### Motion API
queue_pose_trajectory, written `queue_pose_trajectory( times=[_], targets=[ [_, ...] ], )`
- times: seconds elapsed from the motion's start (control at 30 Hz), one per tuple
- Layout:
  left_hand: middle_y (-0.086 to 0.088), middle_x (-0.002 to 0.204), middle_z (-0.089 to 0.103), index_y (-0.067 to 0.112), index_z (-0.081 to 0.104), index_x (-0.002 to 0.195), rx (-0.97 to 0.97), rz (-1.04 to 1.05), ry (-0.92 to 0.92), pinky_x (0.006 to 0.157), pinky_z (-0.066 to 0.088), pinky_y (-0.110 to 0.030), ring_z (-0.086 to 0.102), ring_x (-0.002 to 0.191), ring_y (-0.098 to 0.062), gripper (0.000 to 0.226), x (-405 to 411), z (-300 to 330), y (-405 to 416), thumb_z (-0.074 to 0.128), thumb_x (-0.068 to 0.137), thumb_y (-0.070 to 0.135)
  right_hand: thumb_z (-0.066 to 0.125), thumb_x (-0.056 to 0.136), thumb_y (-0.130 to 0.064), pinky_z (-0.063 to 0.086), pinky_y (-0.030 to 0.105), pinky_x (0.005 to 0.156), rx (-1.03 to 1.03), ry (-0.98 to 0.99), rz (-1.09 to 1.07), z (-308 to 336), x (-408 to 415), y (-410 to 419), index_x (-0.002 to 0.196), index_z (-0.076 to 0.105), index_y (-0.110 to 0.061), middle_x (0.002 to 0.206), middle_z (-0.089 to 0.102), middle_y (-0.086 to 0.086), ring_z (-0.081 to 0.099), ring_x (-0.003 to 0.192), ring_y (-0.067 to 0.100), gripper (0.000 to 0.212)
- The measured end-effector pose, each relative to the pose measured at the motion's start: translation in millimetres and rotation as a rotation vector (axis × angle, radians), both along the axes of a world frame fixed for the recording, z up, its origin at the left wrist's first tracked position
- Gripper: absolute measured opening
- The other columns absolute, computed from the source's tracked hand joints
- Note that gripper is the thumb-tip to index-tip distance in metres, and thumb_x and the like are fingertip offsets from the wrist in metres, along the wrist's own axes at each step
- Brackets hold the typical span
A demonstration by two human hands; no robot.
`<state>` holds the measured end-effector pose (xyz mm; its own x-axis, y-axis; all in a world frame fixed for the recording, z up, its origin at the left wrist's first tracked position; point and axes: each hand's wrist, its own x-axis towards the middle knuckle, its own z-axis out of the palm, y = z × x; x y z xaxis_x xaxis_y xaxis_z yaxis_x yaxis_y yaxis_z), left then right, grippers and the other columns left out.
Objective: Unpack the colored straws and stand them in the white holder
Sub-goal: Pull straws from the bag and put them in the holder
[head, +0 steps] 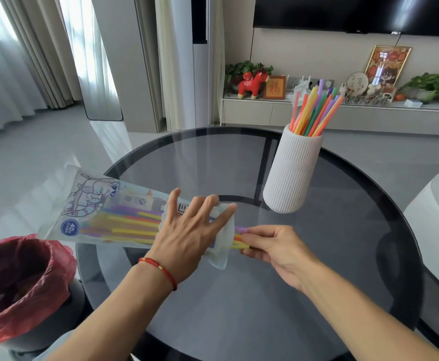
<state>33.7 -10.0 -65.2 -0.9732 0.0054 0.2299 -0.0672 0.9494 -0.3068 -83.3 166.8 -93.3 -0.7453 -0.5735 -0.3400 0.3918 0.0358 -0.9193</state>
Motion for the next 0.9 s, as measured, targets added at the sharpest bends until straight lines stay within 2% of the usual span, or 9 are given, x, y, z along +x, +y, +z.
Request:
queue_pose_trajectory(
  times=[0.2, 0.27, 0.33, 0.4, 0.53, 0.63, 0.7, 0.8, 0.9],
  targets=[
    [-0.006, 0.141, 0.038, 0.03, 0.014, 0.154, 0.059, 0.006, 0.028, 0.109, 0.024, -0.069, 0.042, 0.126, -0.029, 0.121, -2, -6, 0, 0.08, 0.054, 0.012, 0.073, 0.099, -0.011, 0.063, 0.032, 0.062, 0.005, -0.077, -0.05, 2, -2, 0, 0.116, 0.07, 0.006, 0.111, 0.079, 0.028, 0.079, 0.081, 0.03, 0.024],
    [-0.007, 0.142, 0.036, 0.03, 0.012, 0.155, 0.068, 0.011, 0.024, 0.11, 0.023, -0.069, 0.041, 0.128, -0.029, 0.12, -3, -8, 2, 0.079, 0.057, 0.014, 0.078, 0.095, -0.015, 0.062, 0.029, 0.062, 0.016, -0.009, -0.044, -1, 2, -3, 0.114, 0.07, 0.003, 0.108, 0.081, 0.022, 0.08, 0.079, 0.026, 0.027],
    [-0.007, 0.145, 0.033, 0.03, 0.009, 0.155, 0.077, 0.034, 0.005, 0.111, 0.021, -0.069, 0.039, 0.13, -0.029, 0.118, -3, -9, 3, 0.077, 0.06, 0.017, 0.081, 0.093, -0.01, 0.062, 0.026, 0.064, 0.033, 0.079, -0.04, -4, 4, -4, 0.109, 0.071, 0.003, 0.1, 0.083, 0.017, 0.081, 0.078, 0.023, 0.023],
    [-0.005, 0.147, 0.029, 0.031, 0.004, 0.155, 0.1, 0.072, -0.021, 0.111, 0.019, -0.069, 0.037, 0.131, -0.028, 0.115, -2, -10, 1, 0.074, 0.064, 0.022, 0.08, 0.092, -0.002, 0.063, 0.026, 0.064, 0.048, 0.148, -0.075, -5, 1, -1, 0.101, 0.072, 0.003, 0.094, 0.084, 0.017, 0.08, 0.074, 0.022, 0.013],
    [-0.004, 0.147, 0.028, 0.035, 0.001, 0.154, 0.2, 0.114, -0.038, 0.111, 0.014, -0.073, 0.036, 0.132, -0.026, 0.116, -1, -11, -8, 0.073, 0.064, 0.028, 0.083, 0.089, -0.003, 0.064, 0.027, 0.064, 0.093, 0.267, -0.139, 1, -13, 11, 0.093, 0.079, -0.001, 0.091, 0.082, 0.018, 0.078, 0.066, 0.023, 0.006],
    [-0.006, 0.151, 0.022, 0.039, -0.006, 0.153, 0.266, 0.08, -0.055, 0.111, 0.01, -0.077, 0.024, 0.141, -0.028, 0.119, 1, -13, -10, 0.071, 0.063, 0.033, 0.085, 0.087, -0.005, 0.064, 0.027, 0.062, 0.118, 0.317, -0.156, 3, -18, 18, 0.089, 0.082, -0.008, 0.088, 0.083, 0.015, 0.078, 0.064, 0.025, 0.005],
    [-0.007, 0.158, 0.013, 0.041, -0.006, 0.153, 0.329, 0.04, -0.075, 0.112, 0.005, -0.077, 0.01, 0.148, -0.03, 0.117, 0, -13, -6, 0.068, 0.063, 0.05, 0.086, 0.087, -0.008, 0.064, 0.028, 0.062, 0.143, 0.353, -0.155, 3, -18, 18, 0.088, 0.084, -0.011, 0.086, 0.084, 0.012, 0.078, 0.063, 0.025, 0.005],
    [-0.002, 0.162, 0.014, 0.04, 0.011, 0.152, 0.461, -0.014, -0.029, 0.115, 0.006, -0.074, 0.006, 0.151, -0.023, 0.1, -2, -12, 7, 0.048, 0.069, 0.082, 0.087, 0.088, -0.013, 0.064, 0.031, 0.064, 0.174, 0.42, -0.132, 3, -14, 15, 0.09, 0.084, -0.015, 0.084, 0.084, 0.008, 0.077, 0.063, 0.025, 0.004],
    [0.004, 0.156, 0.03, 0.035, 0.033, 0.143, 0.539, -0.018, 0.049, 0.115, 0.013, -0.07, 0.018, 0.148, -0.016, 0.074, -6, -11, 15, 0.033, 0.084, 0.081, 0.086, 0.088, -0.014, 0.067, 0.036, 0.067, 0.19, 0.485, -0.111, 3, -8, 11, 0.091, 0.084, -0.017, 0.083, 0.084, 0.006, 0.08, 0.07, 0.028, 0.005]
  ],
)
